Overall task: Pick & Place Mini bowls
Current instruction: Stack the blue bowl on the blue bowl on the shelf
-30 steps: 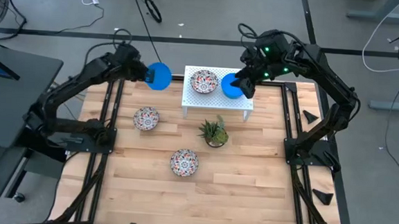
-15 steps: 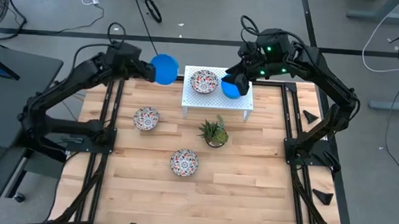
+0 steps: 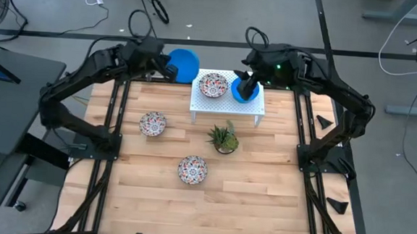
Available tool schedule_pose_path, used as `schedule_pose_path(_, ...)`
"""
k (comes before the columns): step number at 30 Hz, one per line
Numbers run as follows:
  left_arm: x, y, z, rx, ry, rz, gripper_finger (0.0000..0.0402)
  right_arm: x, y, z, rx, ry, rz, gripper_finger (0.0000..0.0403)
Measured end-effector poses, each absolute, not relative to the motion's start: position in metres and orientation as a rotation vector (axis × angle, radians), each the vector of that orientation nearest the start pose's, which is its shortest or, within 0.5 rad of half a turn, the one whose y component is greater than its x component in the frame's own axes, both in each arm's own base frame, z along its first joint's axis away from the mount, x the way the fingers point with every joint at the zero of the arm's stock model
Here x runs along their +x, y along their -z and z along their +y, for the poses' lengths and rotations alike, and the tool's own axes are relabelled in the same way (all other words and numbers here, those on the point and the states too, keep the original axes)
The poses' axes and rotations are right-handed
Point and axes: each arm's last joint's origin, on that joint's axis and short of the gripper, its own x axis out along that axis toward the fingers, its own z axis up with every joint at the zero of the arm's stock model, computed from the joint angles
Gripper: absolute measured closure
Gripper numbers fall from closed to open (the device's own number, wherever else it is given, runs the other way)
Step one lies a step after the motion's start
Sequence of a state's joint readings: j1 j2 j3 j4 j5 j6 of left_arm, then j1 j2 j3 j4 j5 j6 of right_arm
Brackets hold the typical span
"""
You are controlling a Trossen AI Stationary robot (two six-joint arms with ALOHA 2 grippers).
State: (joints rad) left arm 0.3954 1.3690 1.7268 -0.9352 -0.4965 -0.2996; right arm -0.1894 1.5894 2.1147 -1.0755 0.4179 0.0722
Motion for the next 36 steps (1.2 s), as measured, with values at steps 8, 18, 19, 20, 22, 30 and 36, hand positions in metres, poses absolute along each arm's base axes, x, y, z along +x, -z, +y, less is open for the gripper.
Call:
schedule_pose_path(8, 0.275, -0.467, 0.095, -0.116, -0.933, 0.448, 0.0398, 0.284, -0.497, -0.052, -0.026, 0.663, 0.478, 0.0199)
schedule_pose_path(18, 0.32, -0.472, 0.077, -0.081, -0.897, 0.401, 0.0398, 0.284, -0.498, -0.051, -0.001, 0.67, 0.456, 0.0199)
schedule_pose_path(19, 0.323, -0.471, 0.076, -0.078, -0.895, 0.403, 0.0398, 0.284, -0.498, -0.051, 0.012, 0.673, 0.451, 0.0199)
schedule_pose_path(20, 0.326, -0.472, 0.075, -0.076, -0.891, 0.401, 0.0398, 0.284, -0.498, -0.051, 0.026, 0.677, 0.445, 0.0199)
schedule_pose_path(22, 0.33, -0.471, 0.072, -0.063, -0.883, 0.405, 0.0398, 0.284, -0.498, -0.051, 0.053, 0.682, 0.436, 0.0199)
schedule_pose_path(30, 0.336, -0.468, 0.065, -0.025, -0.886, 0.417, 0.0398, 0.286, -0.497, -0.05, 0.126, 0.663, 0.421, 0.0199)
schedule_pose_path(36, 0.337, -0.468, 0.058, 0.018, -0.883, 0.426, 0.0398, 0.297, -0.49, -0.05, 0.182, 0.61, 0.441, 0.0199)
